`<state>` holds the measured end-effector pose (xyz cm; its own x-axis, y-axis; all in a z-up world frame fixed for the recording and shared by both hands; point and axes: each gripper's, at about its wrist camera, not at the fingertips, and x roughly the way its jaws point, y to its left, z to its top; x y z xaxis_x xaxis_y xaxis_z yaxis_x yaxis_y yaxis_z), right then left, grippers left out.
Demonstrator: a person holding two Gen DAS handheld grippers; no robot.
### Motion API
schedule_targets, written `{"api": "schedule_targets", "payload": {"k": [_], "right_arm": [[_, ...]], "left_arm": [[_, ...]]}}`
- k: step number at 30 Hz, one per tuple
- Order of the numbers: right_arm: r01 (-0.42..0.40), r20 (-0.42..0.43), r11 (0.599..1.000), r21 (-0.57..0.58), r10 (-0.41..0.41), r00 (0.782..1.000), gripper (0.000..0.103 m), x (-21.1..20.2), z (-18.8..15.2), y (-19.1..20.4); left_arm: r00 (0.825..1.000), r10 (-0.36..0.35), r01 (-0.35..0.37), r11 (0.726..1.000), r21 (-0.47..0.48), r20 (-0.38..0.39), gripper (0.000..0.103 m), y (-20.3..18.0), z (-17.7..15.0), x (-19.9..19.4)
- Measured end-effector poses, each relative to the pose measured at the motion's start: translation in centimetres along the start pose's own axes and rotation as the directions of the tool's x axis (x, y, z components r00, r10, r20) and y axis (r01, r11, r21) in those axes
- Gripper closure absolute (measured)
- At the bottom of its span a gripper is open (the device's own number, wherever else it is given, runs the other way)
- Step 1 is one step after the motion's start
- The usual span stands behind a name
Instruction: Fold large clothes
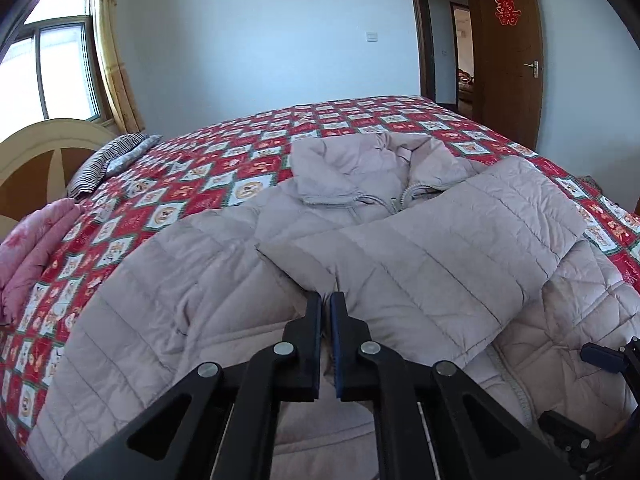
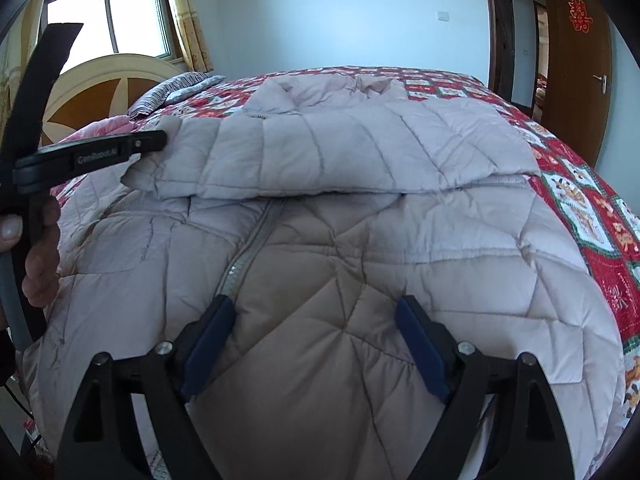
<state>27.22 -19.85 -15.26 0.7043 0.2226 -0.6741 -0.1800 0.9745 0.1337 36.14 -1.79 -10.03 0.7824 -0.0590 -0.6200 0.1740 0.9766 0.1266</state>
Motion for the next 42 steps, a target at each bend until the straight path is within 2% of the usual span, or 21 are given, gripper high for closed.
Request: {"api": "schedule_targets", "payload": {"k": [4,6,7,8,10,11,12,13,14,17,20,23,25,28,31,34,38,42], "right_arm": [[0.004,-0.013,1.0,-0.012,-0.004,1.0,0.013,0.3,-0.1,0.4],[0.003,-0.029,1.0,-0.015,-0.003,1.0,0.013,0.3,0.0,0.4],[-0.002,-0.042,1.0,-0.013,0.001,0.999,0.013,0.0,0.2,0.2],[0.003,-0.053,1.0,-0.009,-0.003,0.999,0.018,-0.4,0.4,0.0],[0.025,-0.038,1.0,-0.001,-0.025,0.999,0.029,-2.1,1.2,-0.8],[0.035,-0.022,0.999,0.006,-0.035,0.999,0.033,-3.0,1.8,-1.5],[0.054,-0.003,0.998,0.017,-0.054,0.999,0.034,-3.8,2.5,-2.1],[0.084,0.018,0.996,0.032,-0.084,0.996,0.033,-4.5,3.5,-2.9],[0.118,0.034,0.992,0.043,-0.119,0.992,0.033,-4.9,4.3,-3.5],[0.237,0.088,0.968,0.079,-0.243,0.966,0.033,-4.0,7.4,-5.7],[0.279,0.079,0.951,0.132,-0.29,0.954,0.033,-1.2,9.7,-8.2],[0.274,0.039,0.952,0.137,-0.282,0.959,0.033,1.5,11.1,-9.8],[0.288,-0.008,0.951,0.115,-0.289,0.957,0.034,3.5,10.9,-10.4],[0.28,-0.078,0.95,0.141,-0.271,0.959,0.034,5.6,9.5,-11.8],[0.27,-0.073,0.95,0.155,-0.262,0.962,0.034,6.0,8.2,-11.9],[0.29,-0.075,0.947,0.136,-0.282,0.957,0.034,6.2,8.0,-11.5],[0.276,-0.068,0.946,0.168,-0.268,0.961,0.033,6.3,7.7,-11.8],[0.303,-0.08,0.943,0.14,-0.294,0.953,0.033,6.9,7.8,-11.3]], "left_arm": [[0.999,0.033,-0.033,0.999,0.015,-0.018,0.097,1.1,-0.9,0.5],[0.998,0.043,-0.042,0.999,0.029,-0.047,0.087,0.9,-1.0,0.9],[0.997,0.059,-0.057,0.998,0.039,-0.056,0.069,0.8,-0.9,1.0],[0.996,0.08,-0.079,0.996,0.04,-0.041,0.045,0.9,-0.8,0.6],[0.99,0.136,-0.137,0.991,0.011,0.047,0.02,1.6,-0.5,-0.9],[0.981,0.165,-0.166,0.986,-0.001,0.1,0.011,1.9,-0.3,-1.7],[0.969,0.2,-0.2,0.98,-0.009,0.143,0.008,2.2,0.0,-2.3],[0.959,0.226,-0.226,0.974,-0.02,0.173,0.006,2.3,0.4,-2.7],[0.956,0.224,-0.223,0.974,-0.03,0.188,0.006,2.3,0.8,-2.8],[0.973,0.174,-0.172,0.985,-0.021,0.153,0.006,1.2,2.2,-1.5],[0.972,0.191,-0.204,0.976,0.083,0.134,0.006,-1.7,2.4,0.9],[0.96,0.258,-0.274,0.948,0.162,0.111,0.006,-3.2,1.3,3.8],[0.96,0.271,-0.28,0.945,0.168,0.077,0.006,-3.1,0.4,5.5],[0.967,0.252,-0.255,0.955,0.15,0.037,0.005,-2.4,-0.2,6.8],[0.972,0.235,-0.236,0.961,0.143,0.025,0.005,-2.4,-0.4,7.2],[0.977,0.214,-0.211,0.967,0.14,-0.006,0.004,-2.4,-0.5,8.2],[0.982,0.184,-0.179,0.978,0.106,-0.037,0.002,-1.8,-0.5,8.9],[0.984,0.171,-0.166,0.982,0.094,-0.046,0.001,-1.6,-0.6,9.0]]}}
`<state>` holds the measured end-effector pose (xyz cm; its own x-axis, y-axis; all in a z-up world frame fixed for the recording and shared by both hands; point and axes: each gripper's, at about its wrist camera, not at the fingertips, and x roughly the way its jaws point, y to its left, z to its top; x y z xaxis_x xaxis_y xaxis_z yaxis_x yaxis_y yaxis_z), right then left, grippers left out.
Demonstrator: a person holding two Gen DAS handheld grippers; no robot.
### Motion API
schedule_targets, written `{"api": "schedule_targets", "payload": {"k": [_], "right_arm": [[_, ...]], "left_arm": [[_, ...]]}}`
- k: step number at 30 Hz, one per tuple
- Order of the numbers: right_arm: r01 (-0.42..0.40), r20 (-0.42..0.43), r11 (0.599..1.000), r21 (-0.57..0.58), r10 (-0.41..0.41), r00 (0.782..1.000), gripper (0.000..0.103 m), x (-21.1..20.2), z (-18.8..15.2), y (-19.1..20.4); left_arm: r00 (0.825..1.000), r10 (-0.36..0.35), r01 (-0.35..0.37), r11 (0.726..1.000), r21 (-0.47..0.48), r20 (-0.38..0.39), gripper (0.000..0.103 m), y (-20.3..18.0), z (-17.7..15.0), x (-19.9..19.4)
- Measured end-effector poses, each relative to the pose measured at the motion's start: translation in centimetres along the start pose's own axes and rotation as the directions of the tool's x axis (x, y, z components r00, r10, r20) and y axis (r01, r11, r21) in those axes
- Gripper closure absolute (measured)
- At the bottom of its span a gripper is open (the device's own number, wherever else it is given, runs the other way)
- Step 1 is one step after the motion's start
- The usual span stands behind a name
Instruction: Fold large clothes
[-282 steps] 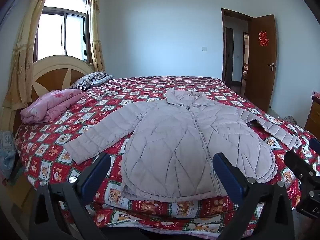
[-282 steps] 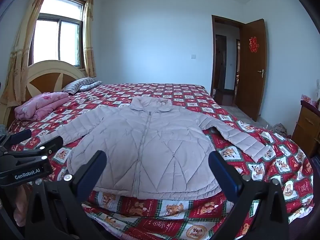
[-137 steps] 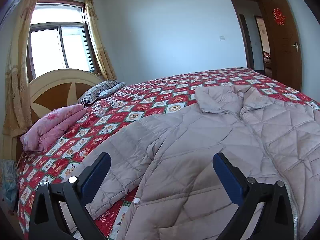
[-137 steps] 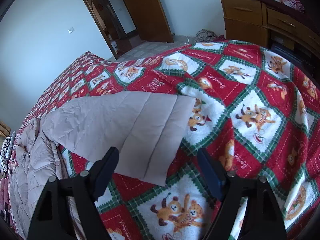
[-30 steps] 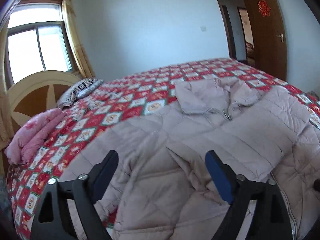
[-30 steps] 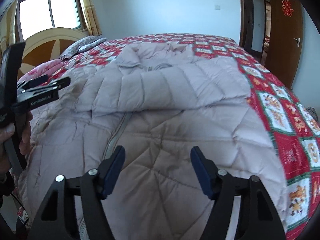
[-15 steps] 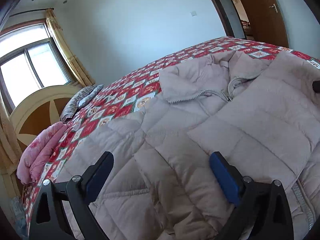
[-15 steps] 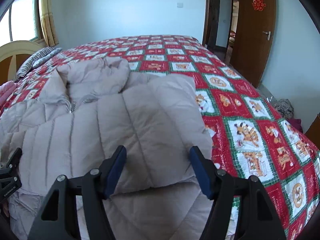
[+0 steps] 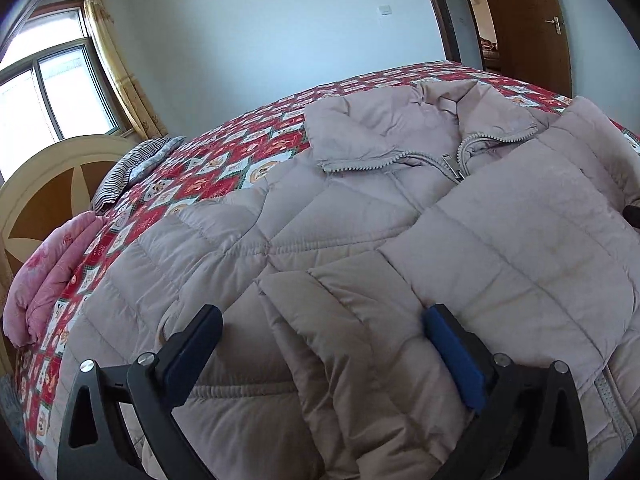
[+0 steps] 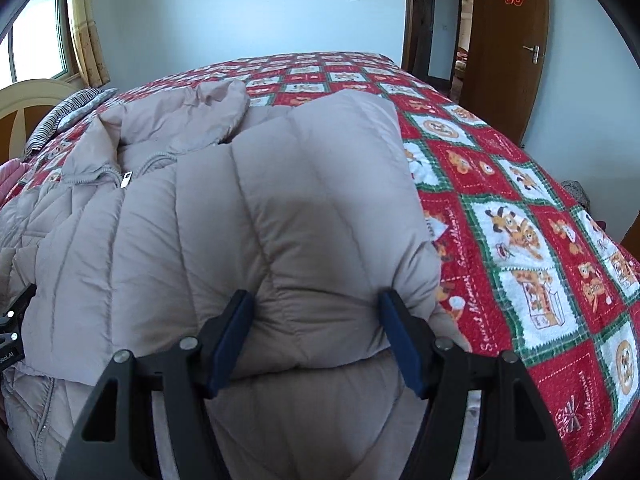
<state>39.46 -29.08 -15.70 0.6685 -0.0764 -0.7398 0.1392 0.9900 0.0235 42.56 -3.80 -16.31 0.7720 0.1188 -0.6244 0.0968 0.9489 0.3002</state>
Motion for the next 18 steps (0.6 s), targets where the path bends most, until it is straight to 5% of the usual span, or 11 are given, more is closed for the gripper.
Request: {"api": "schedule_targets", "payload": {"k": [9,12,18], "right_arm": [[0.073,-0.008,0.997,-0.035,-0.074,0.997,0.033,-1.2,0.8,0.7],[0.04,0.074,0.999,-0.021,-0.038,0.997,0.031,-4.2,1.0,2.1],[-0.052,0.05,0.987,-0.154,0.061,0.997,0.029,-3.0,0.2,7.2]], "left_arm": [[1.0,-0.012,0.012,1.0,-0.005,-0.022,0.001,0.1,-0.1,0.7],[1.0,-0.015,0.015,1.0,-0.007,-0.022,0.001,0.2,-0.1,0.8],[0.999,-0.023,0.023,1.0,-0.015,-0.024,0.001,0.4,-0.2,0.8]]}}
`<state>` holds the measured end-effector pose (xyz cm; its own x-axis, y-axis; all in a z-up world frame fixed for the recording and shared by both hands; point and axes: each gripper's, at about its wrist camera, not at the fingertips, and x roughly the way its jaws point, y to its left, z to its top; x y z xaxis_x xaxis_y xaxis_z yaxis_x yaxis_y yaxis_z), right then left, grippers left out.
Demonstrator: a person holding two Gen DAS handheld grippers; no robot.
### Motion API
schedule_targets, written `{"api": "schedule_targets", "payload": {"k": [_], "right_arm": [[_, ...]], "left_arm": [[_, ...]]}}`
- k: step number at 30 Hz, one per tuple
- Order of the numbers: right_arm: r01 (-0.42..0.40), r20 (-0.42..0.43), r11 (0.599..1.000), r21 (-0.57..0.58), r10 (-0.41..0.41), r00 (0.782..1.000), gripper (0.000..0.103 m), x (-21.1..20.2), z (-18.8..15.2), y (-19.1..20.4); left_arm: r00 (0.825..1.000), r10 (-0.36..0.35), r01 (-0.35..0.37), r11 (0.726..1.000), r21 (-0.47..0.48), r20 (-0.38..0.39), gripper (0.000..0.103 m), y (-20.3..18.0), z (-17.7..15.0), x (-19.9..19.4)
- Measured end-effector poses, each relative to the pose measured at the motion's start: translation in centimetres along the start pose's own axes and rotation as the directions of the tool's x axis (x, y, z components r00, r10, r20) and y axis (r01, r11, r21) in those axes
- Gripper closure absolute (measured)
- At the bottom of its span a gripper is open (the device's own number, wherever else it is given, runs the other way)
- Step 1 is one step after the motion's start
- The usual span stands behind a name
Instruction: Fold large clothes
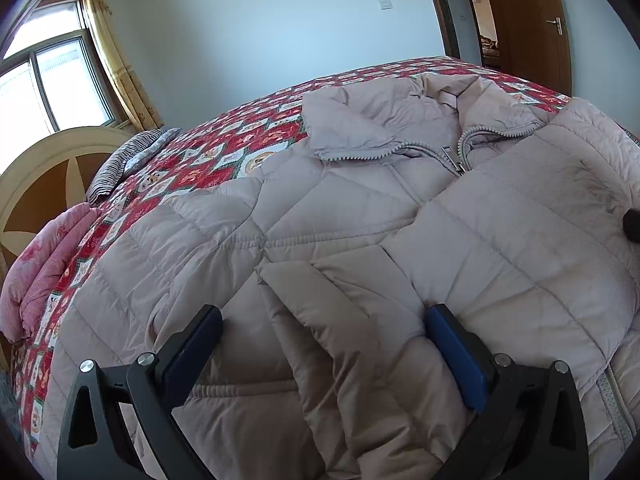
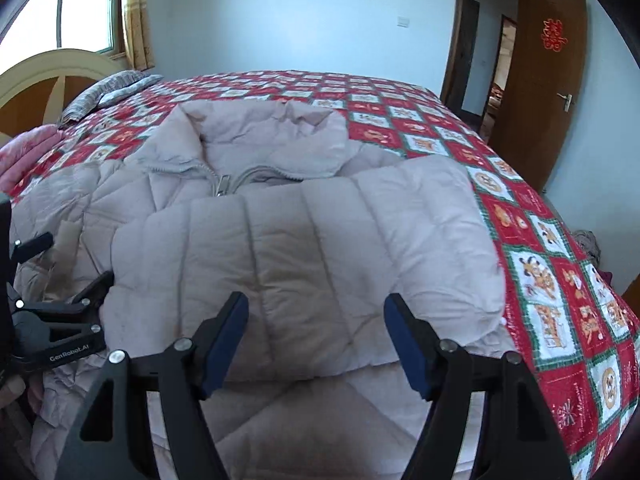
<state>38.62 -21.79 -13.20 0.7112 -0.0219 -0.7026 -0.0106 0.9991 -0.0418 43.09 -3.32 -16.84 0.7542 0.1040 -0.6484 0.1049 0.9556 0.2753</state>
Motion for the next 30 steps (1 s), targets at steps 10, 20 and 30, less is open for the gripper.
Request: {"api": "schedule_targets", "payload": {"k": [10,20,30], "right_arm": [[0.0,-0.074,1.0,-0.011,-0.001,0.997,0.026,3.0,-1.4,0.7],[0.013,-0.069,1.0,-0.016,-0.014,0.997,0.026,3.0,-1.7,1.0],[0.011,-0.058,1.0,-0.009,-0.011,0.998,0.026,2.9,-1.8,0.9]], "left_arm": [[1.0,-0.005,0.005,1.0,-0.001,-0.005,0.001,0.1,-0.1,0.1],[1.0,-0.007,0.007,1.0,0.004,-0.01,0.001,0.2,0.2,0.0],[0.987,0.112,-0.111,0.994,-0.013,0.113,0.001,8.6,-2.2,-8.3]]}}
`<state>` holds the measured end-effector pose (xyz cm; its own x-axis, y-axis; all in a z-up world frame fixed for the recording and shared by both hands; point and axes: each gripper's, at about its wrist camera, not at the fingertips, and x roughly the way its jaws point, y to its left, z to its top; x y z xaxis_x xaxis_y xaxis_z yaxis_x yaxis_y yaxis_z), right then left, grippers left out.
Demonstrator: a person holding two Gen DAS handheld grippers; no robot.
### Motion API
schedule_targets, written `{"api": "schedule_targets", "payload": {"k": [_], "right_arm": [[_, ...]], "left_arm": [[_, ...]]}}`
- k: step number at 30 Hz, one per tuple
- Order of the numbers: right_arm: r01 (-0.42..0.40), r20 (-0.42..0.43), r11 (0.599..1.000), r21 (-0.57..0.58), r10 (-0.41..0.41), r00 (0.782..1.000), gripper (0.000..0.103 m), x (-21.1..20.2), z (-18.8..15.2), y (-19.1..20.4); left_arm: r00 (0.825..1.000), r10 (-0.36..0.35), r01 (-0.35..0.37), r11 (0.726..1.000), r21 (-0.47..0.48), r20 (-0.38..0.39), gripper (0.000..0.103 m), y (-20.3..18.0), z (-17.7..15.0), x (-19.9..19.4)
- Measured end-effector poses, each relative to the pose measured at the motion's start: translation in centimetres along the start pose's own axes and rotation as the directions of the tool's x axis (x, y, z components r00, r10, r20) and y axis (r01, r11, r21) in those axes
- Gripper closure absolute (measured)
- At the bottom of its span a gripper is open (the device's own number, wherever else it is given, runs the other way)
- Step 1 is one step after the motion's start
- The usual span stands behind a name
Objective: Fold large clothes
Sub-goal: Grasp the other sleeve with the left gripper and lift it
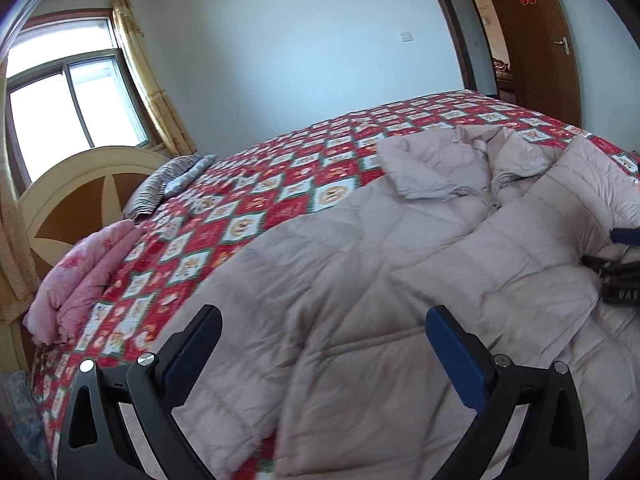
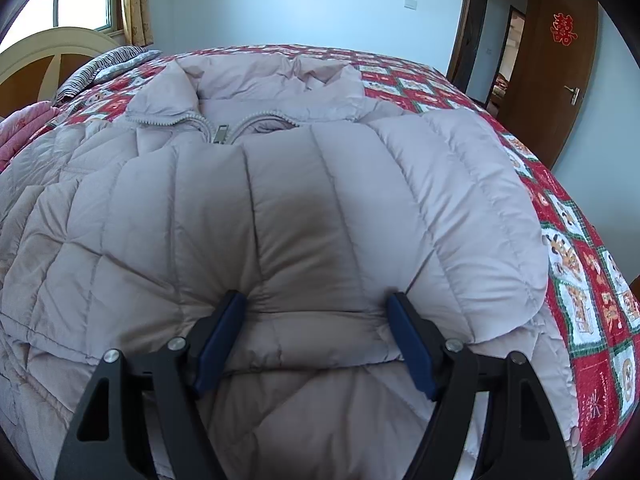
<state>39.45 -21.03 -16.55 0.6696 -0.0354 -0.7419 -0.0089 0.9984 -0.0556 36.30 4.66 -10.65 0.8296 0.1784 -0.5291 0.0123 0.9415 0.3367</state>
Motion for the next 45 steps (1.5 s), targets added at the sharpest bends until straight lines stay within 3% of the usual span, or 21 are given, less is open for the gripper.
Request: {"api": "schedule_targets", "payload": {"k": [4,11,13,17,20,21,22,23,24,31,36,38,41,45], "right_arm": [[-0.002,0.006,1.0,0.002,0.002,1.0,0.025,-0.1,0.0,0.0],[0.003,0.012,1.0,-0.001,-0.003,1.0,0.025,-0.3,-0.1,0.1],[0.006,0.014,1.0,-0.003,-0.006,1.0,0.025,-0.3,-0.1,0.2],[0.012,0.016,1.0,-0.006,-0.012,1.0,0.025,-0.4,-0.1,0.2],[0.016,0.02,1.0,-0.006,-0.016,1.0,0.025,-0.5,-0.1,0.2],[0.017,0.021,1.0,-0.006,-0.017,1.0,0.025,-0.5,-0.1,0.2],[0.018,0.022,1.0,-0.005,-0.018,1.0,0.025,-0.6,-0.2,0.2],[0.019,0.023,1.0,-0.004,-0.019,1.0,0.025,-0.6,-0.2,0.1],[0.019,0.025,1.0,-0.004,-0.019,1.0,0.025,-0.6,-0.2,0.1],[-0.009,0.021,1.0,0.01,0.008,1.0,0.024,-1.3,-0.1,-0.3],[-0.046,0.043,0.999,0.012,0.046,0.998,0.024,-4.1,-0.9,-1.3],[-0.048,0.047,0.999,0.01,0.047,0.998,0.024,-5.1,-1.4,-1.6],[-0.035,0.048,0.999,-0.004,0.035,0.998,0.024,-5.8,-2.2,-1.9],[-0.041,0.049,0.999,-0.008,0.042,0.998,0.024,-6.1,-3.5,-2.2]], "left_arm": [[0.99,0.127,-0.129,0.991,-0.031,-0.065,0.001,7.4,-4.7,-0.8],[0.929,0.305,-0.348,0.913,-0.212,-0.212,0.001,19.7,-12.8,-3.0],[0.925,0.298,-0.354,0.901,-0.251,-0.235,0.001,21.0,-14.4,-3.8],[0.942,0.178,-0.27,0.906,-0.326,-0.285,0.001,21.6,-17.0,-3.5],[0.959,0.119,-0.213,0.902,-0.375,-0.259,0.002,21.3,-17.8,-3.2],[0.962,0.109,-0.202,0.902,-0.382,-0.251,0.007,21.1,-17.9,-3.1],[0.965,0.092,-0.184,0.905,-0.385,-0.244,0.038,20.8,-17.8,-2.8],[0.968,0.057,-0.151,0.91,-0.386,-0.243,0.084,20.5,-17.7,-2.4],[0.969,0.037,-0.134,0.912,-0.387,-0.246,0.1,20.4,-17.7,-2.2],[0.981,0.097,-0.157,0.908,-0.389,-0.169,0.103,22.4,-15.7,-3.9],[0.974,0.187,-0.221,0.908,-0.357,-0.126,0.103,24.8,-13.1,-5.1],[0.978,0.183,-0.209,0.905,-0.372,-0.102,0.103,25.5,-11.4,-5.3],[0.985,0.165,-0.173,0.921,-0.35,-0.053,0.103,24.6,-8.4,-5.7],[0.99,0.115,-0.135,0.918,-0.373,-0.076,0.102,23.4,-7.1,-5.3]]}}
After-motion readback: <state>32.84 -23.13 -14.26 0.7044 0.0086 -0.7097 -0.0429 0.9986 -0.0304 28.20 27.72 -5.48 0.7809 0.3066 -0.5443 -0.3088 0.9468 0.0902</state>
